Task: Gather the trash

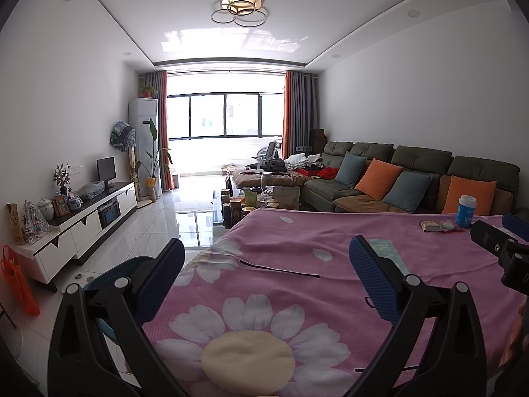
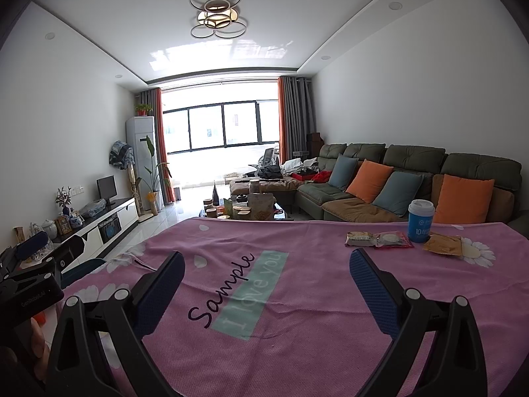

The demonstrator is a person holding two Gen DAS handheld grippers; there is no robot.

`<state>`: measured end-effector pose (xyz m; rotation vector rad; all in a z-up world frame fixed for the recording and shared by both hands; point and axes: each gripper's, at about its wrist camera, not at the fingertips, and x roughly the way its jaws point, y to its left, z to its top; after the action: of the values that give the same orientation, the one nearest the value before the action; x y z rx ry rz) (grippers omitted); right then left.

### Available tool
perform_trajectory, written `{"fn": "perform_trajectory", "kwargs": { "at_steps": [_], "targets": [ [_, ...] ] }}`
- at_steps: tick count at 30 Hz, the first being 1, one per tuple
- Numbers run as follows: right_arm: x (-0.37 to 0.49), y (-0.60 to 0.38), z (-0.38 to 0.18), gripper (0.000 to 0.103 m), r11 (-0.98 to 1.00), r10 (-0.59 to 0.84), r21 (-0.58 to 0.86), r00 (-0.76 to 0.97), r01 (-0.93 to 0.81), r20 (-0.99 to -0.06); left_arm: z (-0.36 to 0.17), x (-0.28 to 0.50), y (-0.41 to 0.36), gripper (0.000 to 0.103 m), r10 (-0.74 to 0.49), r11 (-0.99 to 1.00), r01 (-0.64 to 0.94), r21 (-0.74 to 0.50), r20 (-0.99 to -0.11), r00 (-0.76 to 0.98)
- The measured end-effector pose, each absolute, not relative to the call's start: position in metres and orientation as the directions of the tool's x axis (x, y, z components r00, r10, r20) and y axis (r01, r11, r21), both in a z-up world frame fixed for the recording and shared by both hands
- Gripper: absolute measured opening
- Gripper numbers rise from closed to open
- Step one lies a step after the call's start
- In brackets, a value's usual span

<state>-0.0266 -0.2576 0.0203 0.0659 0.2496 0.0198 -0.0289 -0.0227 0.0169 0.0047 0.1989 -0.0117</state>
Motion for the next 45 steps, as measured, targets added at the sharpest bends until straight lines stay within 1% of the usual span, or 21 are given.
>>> {"fn": "perform_trajectory", "kwargs": {
  "at_steps": [25, 36, 38, 40, 42, 45],
  "targets": [
    [-0.028, -0.259, 0.017, 0.096, 0.997, 0.016, 0.071, 0.969, 0.001, -0.248, 0.015, -0.029, -0.023, 0.098, -0.012, 1.0, 0.013, 0.007, -0.202, 0.979],
    [-0.028, -0.26, 0.017, 0.096, 0.998, 0.012, 0.07, 0.968, 0.006, -0.25, 0.009, -0.024, -0.023, 0.098, -0.025, 1.0, 0.027, 0.007, -0.219, 0.975],
    [-0.027, -0.261, 0.016, 0.096, 0.998, 0.006, 0.069, 0.967, 0.012, -0.255, 0.007, -0.019, -0.025, 0.098, -0.037, 0.999, 0.04, 0.011, -0.241, 0.97],
    [-0.026, -0.265, 0.015, 0.096, 0.997, -0.006, 0.067, 0.965, 0.024, -0.262, 0.006, -0.009, -0.027, 0.098, -0.053, 0.998, 0.061, 0.017, -0.29, 0.956],
    [-0.022, -0.271, 0.014, 0.096, 0.997, -0.022, 0.062, 0.961, 0.041, -0.277, 0.004, 0.008, -0.028, 0.098, -0.105, 0.993, 0.114, 0.006, -0.355, 0.929],
    [-0.013, -0.286, 0.012, 0.096, 0.995, -0.061, 0.052, 0.944, 0.082, -0.323, -0.002, 0.046, -0.028, 0.098, -0.16, 0.985, 0.169, -0.025, -0.481, 0.862]
  ]
}}
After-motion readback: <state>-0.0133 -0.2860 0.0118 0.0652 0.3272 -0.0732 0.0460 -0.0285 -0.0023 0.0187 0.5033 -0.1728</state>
